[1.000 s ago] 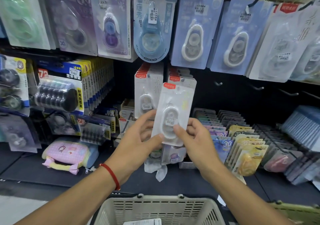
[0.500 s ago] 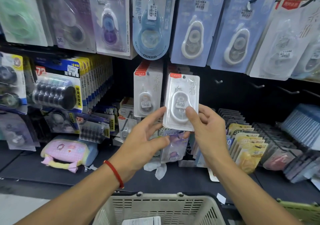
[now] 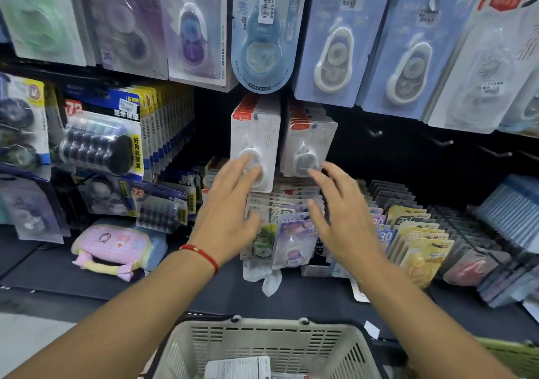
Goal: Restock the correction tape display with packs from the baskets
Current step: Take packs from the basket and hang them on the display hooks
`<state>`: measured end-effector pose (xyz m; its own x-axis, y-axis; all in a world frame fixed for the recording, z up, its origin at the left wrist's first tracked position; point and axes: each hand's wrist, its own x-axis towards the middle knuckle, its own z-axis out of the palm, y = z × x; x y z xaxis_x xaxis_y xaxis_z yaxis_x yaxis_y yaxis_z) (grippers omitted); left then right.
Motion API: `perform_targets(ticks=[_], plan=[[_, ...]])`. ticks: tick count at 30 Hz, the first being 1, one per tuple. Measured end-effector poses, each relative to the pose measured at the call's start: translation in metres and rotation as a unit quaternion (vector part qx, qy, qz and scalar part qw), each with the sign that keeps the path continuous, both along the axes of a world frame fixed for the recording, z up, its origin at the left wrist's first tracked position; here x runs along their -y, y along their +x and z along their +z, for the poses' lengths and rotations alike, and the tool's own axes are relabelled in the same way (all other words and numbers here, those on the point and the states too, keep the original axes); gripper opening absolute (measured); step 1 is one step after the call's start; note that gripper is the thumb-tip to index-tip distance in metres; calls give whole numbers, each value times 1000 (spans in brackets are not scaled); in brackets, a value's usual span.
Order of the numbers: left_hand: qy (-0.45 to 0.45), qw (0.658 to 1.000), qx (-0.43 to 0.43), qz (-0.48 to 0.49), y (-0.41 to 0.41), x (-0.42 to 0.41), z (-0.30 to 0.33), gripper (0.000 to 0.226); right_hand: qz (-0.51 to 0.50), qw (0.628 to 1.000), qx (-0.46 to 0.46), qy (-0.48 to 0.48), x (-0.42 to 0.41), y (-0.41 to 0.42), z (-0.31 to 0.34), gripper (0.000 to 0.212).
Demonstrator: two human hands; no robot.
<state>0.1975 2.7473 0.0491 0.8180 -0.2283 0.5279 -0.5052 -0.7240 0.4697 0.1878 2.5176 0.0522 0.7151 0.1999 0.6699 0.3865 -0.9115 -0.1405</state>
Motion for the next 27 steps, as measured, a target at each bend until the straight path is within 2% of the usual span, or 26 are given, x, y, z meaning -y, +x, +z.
perform_targets(ticks=[2,8,14,16,20,23,25,27], plan=[[43,999,14,10,6,1,-1,79,26,997,-6,-71,-6,14,-1,58],[69,997,10,9,12,-1,-13,92,-48,985,-83,-144,-14,66,9,61],[88,996,12,9,18,-3,-21,96,-55,980,-102,-163,-13,91,11,81],[100,995,18,10,19,-5,-21,95,-52,980,-103,-163,-14,90,11,81],[129,991,20,25,11,-10,-22,88,-47,985,-98,-130,-8,71,7,66],[145,989,14,11,0,-17,-29,72,-23,992,-102,-75,6,38,-13,53],[176,984,-15,-9,-10,-23,-41,60,6,994,-108,-34,15,9,-37,40],[217,973,-69,-41,-20,-31,-58,53,12,988,-151,-21,22,-23,-67,30]])
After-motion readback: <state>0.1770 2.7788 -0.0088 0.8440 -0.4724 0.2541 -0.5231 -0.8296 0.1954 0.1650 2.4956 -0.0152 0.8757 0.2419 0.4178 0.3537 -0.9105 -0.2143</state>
